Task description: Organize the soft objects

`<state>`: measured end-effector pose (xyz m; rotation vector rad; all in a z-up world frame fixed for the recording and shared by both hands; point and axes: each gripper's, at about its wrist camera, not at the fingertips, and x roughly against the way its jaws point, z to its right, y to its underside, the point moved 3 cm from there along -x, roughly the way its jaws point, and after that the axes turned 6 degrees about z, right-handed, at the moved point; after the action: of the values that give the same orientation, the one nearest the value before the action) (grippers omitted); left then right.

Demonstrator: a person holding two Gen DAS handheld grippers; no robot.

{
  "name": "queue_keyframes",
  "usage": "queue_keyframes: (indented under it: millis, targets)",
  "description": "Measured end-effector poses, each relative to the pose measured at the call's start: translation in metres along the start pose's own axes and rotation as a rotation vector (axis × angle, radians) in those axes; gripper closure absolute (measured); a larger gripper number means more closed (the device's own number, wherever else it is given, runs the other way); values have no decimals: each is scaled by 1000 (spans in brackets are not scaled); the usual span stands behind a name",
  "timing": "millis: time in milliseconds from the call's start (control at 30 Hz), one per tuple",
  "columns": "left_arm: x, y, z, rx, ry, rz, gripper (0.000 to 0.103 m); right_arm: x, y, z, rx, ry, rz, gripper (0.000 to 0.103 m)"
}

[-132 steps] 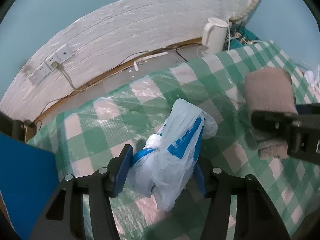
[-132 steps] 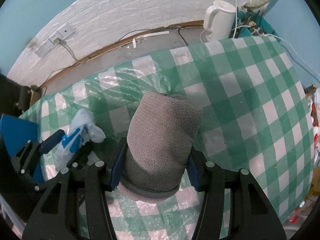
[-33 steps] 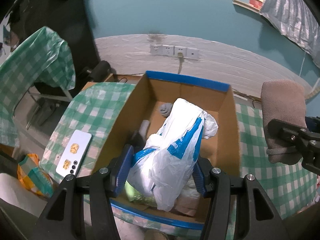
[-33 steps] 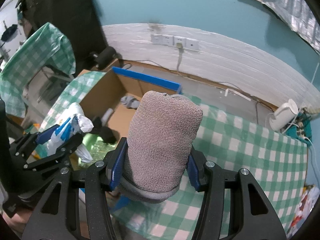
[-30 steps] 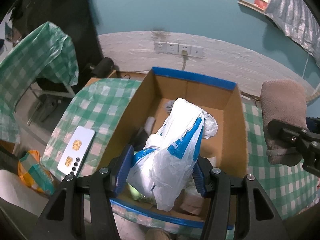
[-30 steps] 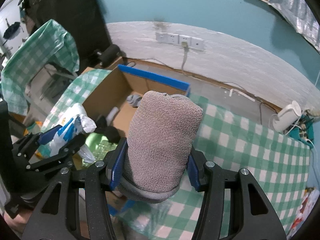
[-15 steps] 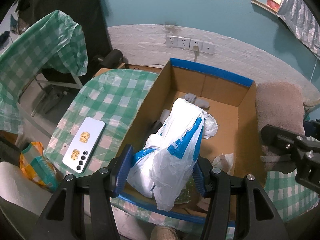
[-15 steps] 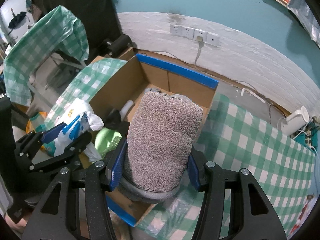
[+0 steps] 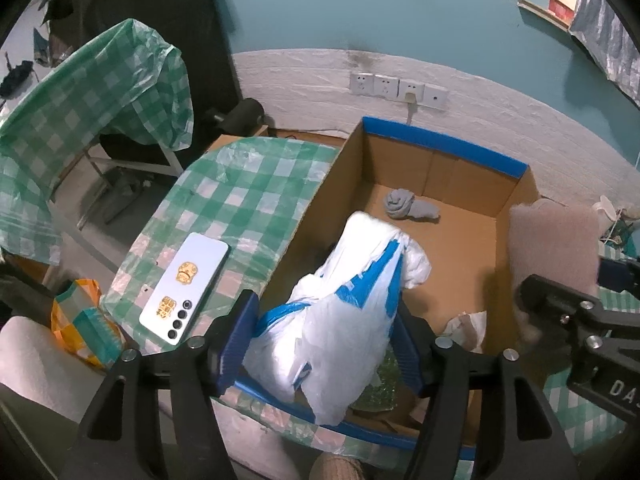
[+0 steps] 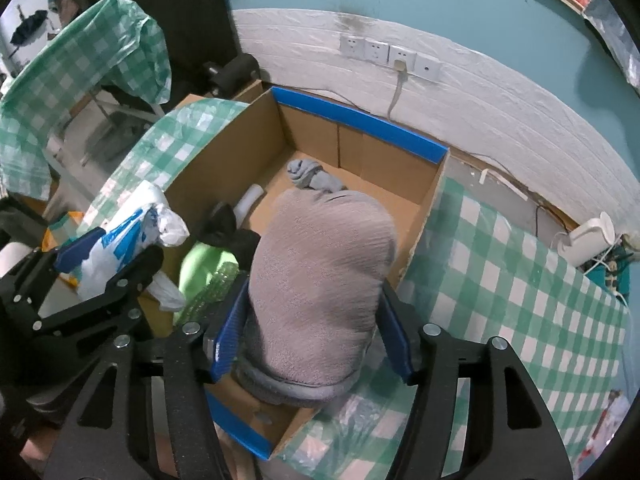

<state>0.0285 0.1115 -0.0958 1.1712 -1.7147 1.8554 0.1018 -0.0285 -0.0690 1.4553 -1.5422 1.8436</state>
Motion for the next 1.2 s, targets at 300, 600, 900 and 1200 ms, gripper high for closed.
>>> queue_keyframes:
  millis: [300,600,900,1200]
  targets:
    - [0,1,-1,7,-8,-5,27,16,-4,3,-12,5,45,34]
    - [16,-4,4,-2,24,17,25,39,0,17,-33,27,83,32]
    - [41,-11,18,-40,51,59,20,63,6,32,-51,46,121,31]
    - [62,-17,38,-89,74,101,17,81,11,51,-81,66,149,30]
